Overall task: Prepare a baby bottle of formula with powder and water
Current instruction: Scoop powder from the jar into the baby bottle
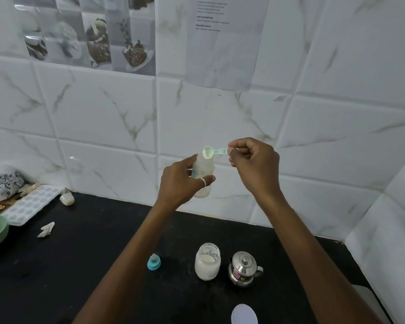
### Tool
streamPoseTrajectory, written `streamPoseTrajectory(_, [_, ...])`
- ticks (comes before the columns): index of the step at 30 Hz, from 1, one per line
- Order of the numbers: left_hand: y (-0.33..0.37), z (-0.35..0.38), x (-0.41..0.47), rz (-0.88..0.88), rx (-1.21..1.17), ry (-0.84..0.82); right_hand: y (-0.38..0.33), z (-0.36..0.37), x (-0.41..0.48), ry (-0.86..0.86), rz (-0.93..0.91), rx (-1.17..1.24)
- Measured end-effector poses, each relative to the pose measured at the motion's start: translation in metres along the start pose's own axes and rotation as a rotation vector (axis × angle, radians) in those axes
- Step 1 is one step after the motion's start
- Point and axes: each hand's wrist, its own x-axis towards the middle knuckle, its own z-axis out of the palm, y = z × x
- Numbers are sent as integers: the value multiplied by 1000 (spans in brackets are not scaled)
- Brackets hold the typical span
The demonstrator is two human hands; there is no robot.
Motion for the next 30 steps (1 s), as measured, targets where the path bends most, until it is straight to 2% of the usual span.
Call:
streamPoseTrajectory(9, [0, 2, 3, -3, 5, -3, 12, 6, -4, 61, -453, -197])
streamPoseTrajectory(15, [0, 2, 5, -17, 11, 2, 21, 7, -6, 59, -652, -288])
streamPoseTrajectory(30, [-2, 5, 6, -20, 11, -1, 38, 8, -10, 8, -809, -467])
